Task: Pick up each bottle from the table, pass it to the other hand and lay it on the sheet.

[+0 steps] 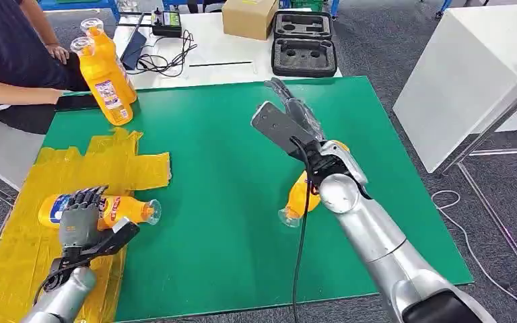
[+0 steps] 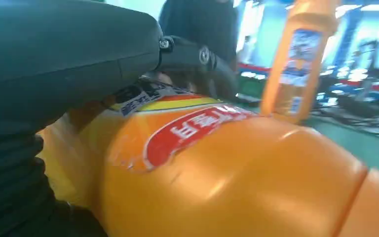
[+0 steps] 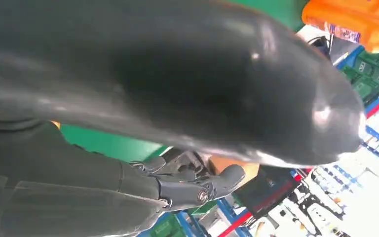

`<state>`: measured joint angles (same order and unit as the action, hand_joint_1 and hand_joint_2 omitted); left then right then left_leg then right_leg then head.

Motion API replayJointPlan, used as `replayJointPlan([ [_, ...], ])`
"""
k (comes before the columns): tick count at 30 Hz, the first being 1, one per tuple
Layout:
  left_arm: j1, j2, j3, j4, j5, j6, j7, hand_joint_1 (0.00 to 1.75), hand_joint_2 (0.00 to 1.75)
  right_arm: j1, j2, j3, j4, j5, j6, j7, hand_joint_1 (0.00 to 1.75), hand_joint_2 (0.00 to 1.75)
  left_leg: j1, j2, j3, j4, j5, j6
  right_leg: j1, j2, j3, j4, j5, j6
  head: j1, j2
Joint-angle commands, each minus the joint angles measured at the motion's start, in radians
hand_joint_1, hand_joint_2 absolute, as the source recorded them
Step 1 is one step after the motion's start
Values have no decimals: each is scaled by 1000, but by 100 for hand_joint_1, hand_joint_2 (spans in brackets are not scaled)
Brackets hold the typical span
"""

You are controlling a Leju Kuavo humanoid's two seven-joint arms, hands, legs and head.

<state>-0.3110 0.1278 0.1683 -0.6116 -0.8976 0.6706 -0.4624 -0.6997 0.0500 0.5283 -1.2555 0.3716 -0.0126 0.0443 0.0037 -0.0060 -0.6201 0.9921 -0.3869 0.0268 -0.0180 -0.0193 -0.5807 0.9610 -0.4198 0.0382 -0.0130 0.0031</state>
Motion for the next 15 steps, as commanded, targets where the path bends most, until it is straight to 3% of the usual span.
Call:
replayJointPlan([
  [1,-30,-23,-85,174,19,-23,25,0,0,-47,-9,23,84,3,-1,-2,0,0,-1,-2,3,0,1,-1,-1,-1,1,0,0,-1,0,0],
  [8,-31,-21,-86,174,21,-25,25,0,0,-48,-9,22,83,3,-1,-2,0,0,-2,-1,5,-1,2,0,-3,1,-4,-1,-1,-2,0,0],
  [11,-29,-21,-87,173,24,-24,26,0,0,-49,-8,23,82,4,2,-2,0,0,-4,-2,6,-1,3,1,-4,-1,7,-1,1,1,0,0],
  [15,-24,1,-110,148,89,-60,20,0,0,-67,-21,-3,122,-89,109,-34,0,0,-5,0,5,0,3,2,-5,1,6,0,1,0,0,0],
])
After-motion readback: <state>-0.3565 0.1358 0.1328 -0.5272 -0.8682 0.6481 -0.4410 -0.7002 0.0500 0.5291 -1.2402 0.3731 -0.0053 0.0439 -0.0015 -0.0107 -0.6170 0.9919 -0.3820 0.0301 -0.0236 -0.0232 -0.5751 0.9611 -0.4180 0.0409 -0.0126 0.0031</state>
